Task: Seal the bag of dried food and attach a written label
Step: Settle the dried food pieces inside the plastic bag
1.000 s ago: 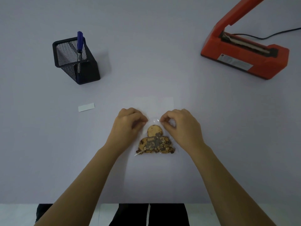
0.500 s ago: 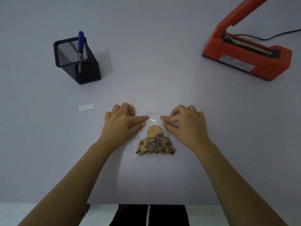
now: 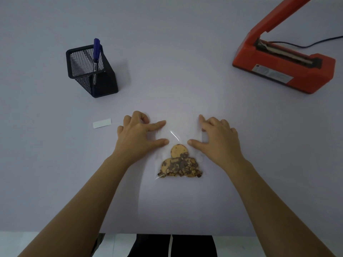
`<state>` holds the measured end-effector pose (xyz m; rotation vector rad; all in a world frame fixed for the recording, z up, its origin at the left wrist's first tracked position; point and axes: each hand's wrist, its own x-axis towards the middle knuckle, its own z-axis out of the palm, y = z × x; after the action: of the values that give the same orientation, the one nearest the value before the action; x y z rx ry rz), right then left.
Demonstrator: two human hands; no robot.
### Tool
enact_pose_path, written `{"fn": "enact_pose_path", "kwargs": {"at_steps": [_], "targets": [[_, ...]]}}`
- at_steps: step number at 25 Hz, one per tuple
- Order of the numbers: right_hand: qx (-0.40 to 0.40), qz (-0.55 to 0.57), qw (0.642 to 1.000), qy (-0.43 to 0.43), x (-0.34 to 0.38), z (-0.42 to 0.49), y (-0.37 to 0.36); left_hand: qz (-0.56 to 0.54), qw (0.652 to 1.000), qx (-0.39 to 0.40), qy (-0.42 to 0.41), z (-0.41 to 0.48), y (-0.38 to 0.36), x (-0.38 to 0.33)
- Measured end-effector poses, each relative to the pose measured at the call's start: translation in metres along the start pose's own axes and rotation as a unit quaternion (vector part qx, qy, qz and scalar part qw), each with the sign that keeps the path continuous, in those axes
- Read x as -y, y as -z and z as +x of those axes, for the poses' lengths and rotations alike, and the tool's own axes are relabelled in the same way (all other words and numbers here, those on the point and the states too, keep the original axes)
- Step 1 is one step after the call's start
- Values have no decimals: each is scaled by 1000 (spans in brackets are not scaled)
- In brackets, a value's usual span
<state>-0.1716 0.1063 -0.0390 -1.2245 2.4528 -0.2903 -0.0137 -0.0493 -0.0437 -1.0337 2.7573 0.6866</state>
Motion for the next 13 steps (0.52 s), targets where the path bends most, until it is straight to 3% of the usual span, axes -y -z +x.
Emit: {"fn": "enact_pose_path", "kwargs": {"at_steps": [4, 7, 13], "targets": [[-32, 73, 995, 65, 4, -4, -3, -65, 988, -83, -109, -10, -15, -2], [-36, 113, 984, 132, 6, -7, -11, -75, 968, -64, -229, -10, -19, -4], [-9, 130, 970, 206, 0, 0, -17, -40, 968, -8, -247, -4, -10, -2]]}}
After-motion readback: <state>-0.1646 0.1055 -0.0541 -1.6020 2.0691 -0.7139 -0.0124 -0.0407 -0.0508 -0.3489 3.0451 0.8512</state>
